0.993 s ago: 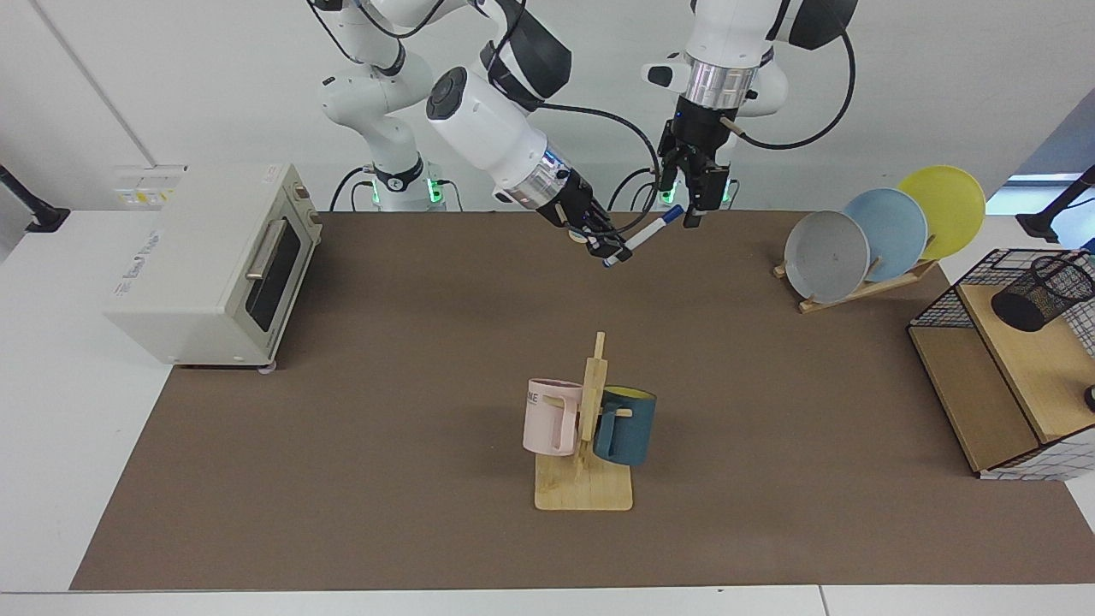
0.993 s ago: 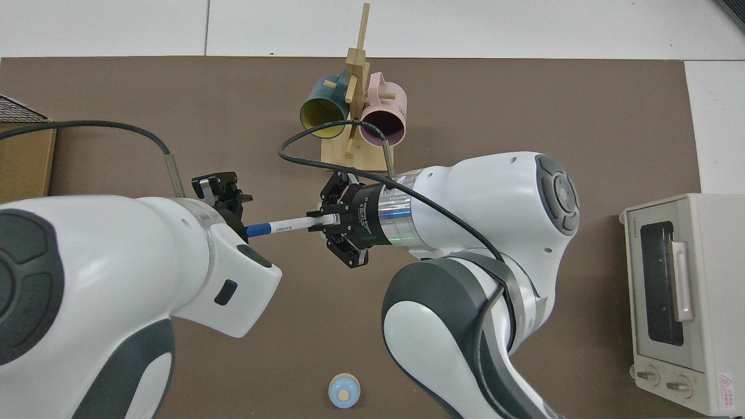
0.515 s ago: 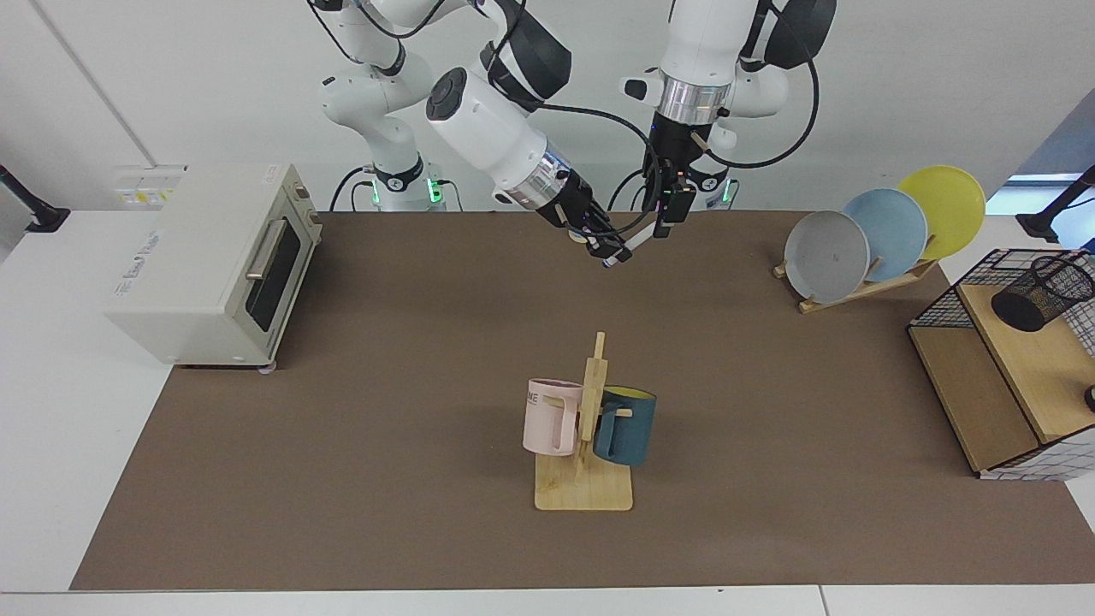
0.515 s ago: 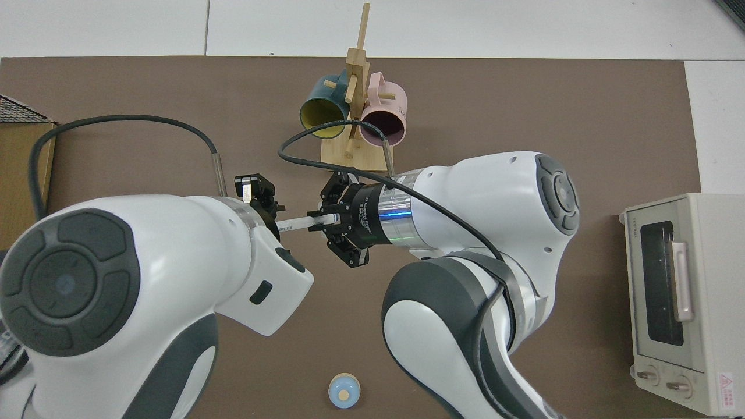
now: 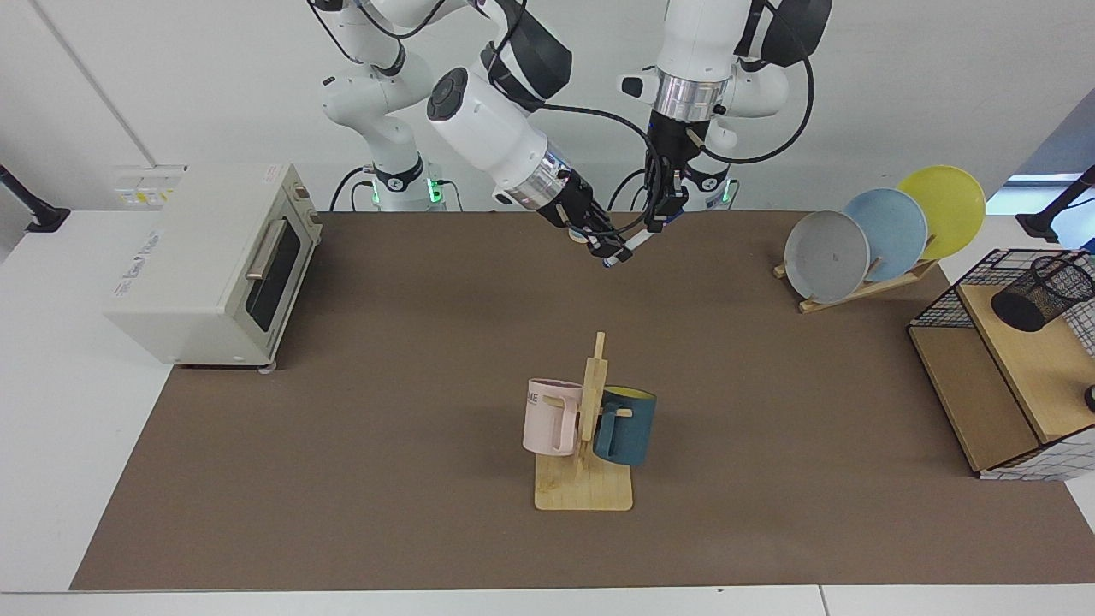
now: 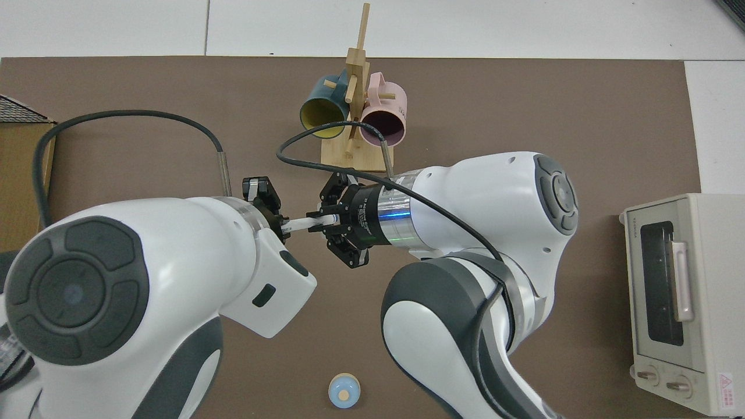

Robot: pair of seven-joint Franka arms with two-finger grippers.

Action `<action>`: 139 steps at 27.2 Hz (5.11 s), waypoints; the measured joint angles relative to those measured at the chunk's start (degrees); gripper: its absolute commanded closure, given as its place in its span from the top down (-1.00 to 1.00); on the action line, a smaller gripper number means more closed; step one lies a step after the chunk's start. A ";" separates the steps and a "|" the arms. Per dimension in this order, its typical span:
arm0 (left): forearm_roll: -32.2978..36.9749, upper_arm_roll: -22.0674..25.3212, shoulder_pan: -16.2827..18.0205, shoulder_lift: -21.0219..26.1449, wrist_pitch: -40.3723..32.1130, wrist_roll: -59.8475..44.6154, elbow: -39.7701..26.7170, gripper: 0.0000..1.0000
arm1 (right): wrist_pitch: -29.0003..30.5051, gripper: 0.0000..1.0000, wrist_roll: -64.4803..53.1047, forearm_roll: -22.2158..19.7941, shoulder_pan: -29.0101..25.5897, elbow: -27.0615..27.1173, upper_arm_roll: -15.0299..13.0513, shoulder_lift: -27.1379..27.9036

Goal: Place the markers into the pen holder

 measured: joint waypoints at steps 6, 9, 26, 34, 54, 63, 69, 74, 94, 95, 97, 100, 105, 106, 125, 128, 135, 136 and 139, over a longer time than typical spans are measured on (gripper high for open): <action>-0.03 0.06 -0.01 -0.01 -0.18 -0.12 0.02 -1.00 | 0.00 -1.00 -0.85 0.00 0.00 0.05 0.02 0.01; -0.14 0.20 0.00 -0.01 -0.63 -0.30 0.09 -1.00 | -0.01 -0.97 -1.04 0.00 0.04 0.05 0.12 0.01; 0.21 1.90 5.86 0.05 -8.01 -3.88 0.00 -1.00 | -3.51 1.00 -4.30 -8.80 -0.42 0.77 -1.18 -2.72; 2.98 2.47 12.08 0.06 -11.34 -4.24 0.01 -1.00 | -14.79 1.00 -22.71 -28.97 -1.09 0.83 -1.35 -7.48; 25.08 2.85 22.20 3.83 -20.84 0.59 7.10 -1.00 | -26.55 1.00 -77.21 -40.67 -20.89 0.76 -2.25 -11.24; 31.06 3.01 27.70 5.11 -20.84 9.59 9.20 -1.00 | -26.55 1.00 -90.98 -42.76 -26.44 0.69 -2.29 -11.24; 35.35 3.03 29.95 7.00 -20.84 15.66 12.11 -1.00 | -26.55 1.00 -91.10 -46.09 -26.58 0.67 -2.05 -11.24; 40.12 3.03 31.19 8.35 -20.68 19.84 13.58 -1.00 | -26.57 1.00 -91.10 -46.10 -27.47 0.63 -2.09 -11.24; 53.04 2.97 39.99 15.03 -7.09 27.81 16.02 -1.00 | -26.57 1.00 -91.10 -46.09 -28.02 0.62 -2.01 -11.24; 53.09 2.92 40.06 15.49 -6.89 27.81 16.03 -1.00 | -26.57 1.00 -91.10 -46.09 -28.02 0.62 -2.01 -11.24; 53.27 2.74 40.09 16.42 -6.76 27.79 16.04 -1.00 | -26.57 1.00 -91.10 -46.09 -28.02 0.62 -2.01 -11.24; 53.60 2.20 39.95 17.60 -6.73 27.60 16.05 -1.00 | -26.57 1.00 -91.10 -46.09 -28.02 0.62 -2.01 -11.24; 53.89 1.73 38.18 18.66 -8.73 26.77 16.04 -1.00 | -26.57 1.00 -91.10 -46.09 -28.02 0.62 -2.01 -11.24; 54.35 1.70 37.74 18.90 -9.66 26.32 16.01 -1.00 | -26.57 1.00 -91.10 -46.10 -28.02 0.62 -2.01 -11.24; 58.29 1.45 35.23 20.88 -17.56 21.99 16.25 1.00 | -26.57 1.00 -91.10 -46.09 -28.02 0.62 -2.01 -11.24; 58.20 1.22 33.65 20.86 -19.95 19.99 16.89 1.00 | -26.57 1.00 -91.10 -46.09 -28.02 0.62 -2.01 -11.24; 48.52 0.66 29.95 20.81 -25.24 8.76 18.36 1.00 | -26.57 1.00 -91.10 -46.09 -28.02 0.62 -2.01 -11.24; 45.96 0.66 29.80 20.79 -25.69 6.78 18.69 1.00 | -26.57 1.00 -91.10 -46.09 -28.02 0.62 -2.01 -11.24; 39.46 0.93 29.83 20.74 -26.04 0.61 19.27 1.00 | -26.57 1.00 -91.10 -46.09 -28.02 0.62 -2.01 -11.24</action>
